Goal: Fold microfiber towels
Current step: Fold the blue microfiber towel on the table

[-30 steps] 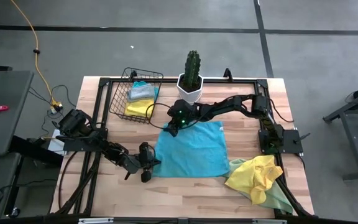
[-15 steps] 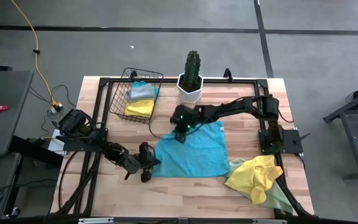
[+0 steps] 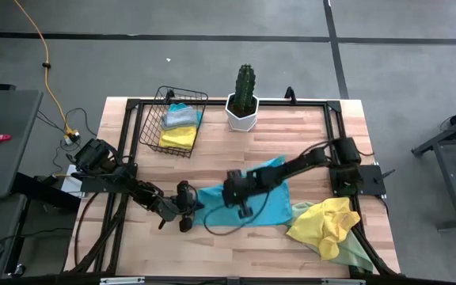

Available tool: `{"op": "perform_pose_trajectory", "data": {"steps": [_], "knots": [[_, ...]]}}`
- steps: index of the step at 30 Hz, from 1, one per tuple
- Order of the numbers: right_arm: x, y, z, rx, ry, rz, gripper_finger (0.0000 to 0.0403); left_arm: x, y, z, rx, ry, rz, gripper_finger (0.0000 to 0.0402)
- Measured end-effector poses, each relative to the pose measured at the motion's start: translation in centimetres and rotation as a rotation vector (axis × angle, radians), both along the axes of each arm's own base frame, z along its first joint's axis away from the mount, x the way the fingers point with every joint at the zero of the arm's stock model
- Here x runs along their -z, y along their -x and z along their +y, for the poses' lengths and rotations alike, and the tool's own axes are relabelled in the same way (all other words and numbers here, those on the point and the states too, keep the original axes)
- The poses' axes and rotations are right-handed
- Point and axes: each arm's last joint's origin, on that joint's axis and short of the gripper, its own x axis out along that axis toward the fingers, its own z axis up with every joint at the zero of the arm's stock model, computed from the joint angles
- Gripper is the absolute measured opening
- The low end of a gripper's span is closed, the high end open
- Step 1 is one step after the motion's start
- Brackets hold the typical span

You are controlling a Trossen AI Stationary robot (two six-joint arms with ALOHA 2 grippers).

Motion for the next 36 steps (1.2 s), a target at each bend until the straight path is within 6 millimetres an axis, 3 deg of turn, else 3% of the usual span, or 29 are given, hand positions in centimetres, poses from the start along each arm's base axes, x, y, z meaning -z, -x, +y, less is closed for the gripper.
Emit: {"op": "perform_pose_trajectory", "data": {"steps": [9, 17, 23, 27, 32, 36], "knots": [[0.3, 1.5, 3.8, -0.045, 0.106, 0.048, 0.0001, 0.0, 0.0, 0.0, -0.001, -0.001, 0.000, 0.0000], [0.3, 1.7, 4.3, 0.054, 0.103, 0.037, 0.0005, 0.0, 0.0, 0.0, -0.004, -0.003, -0.001, 0.0000], [-0.2, 1.4, 3.2, 0.138, 0.174, -0.002, 0.0073, 0.0, 0.0, 0.1, -0.010, -0.009, -0.001, 0.0000], [-2.3, 1.6, 3.1, 0.147, 0.196, -0.070, 0.0136, 0.0, 0.0, 0.1, -0.010, -0.009, 0.000, 0.0000], [-5.4, 2.6, 4.7, 0.059, 0.008, -0.116, 0.0184, 0.0, 0.0, 0.1, -0.010, -0.009, 0.000, 0.0000], [-5.5, 3.2, 6.6, -0.028, -0.195, -0.051, 0.0189, 0.0, 0.1, -0.1, -0.004, -0.012, -0.001, 0.0000]]}}
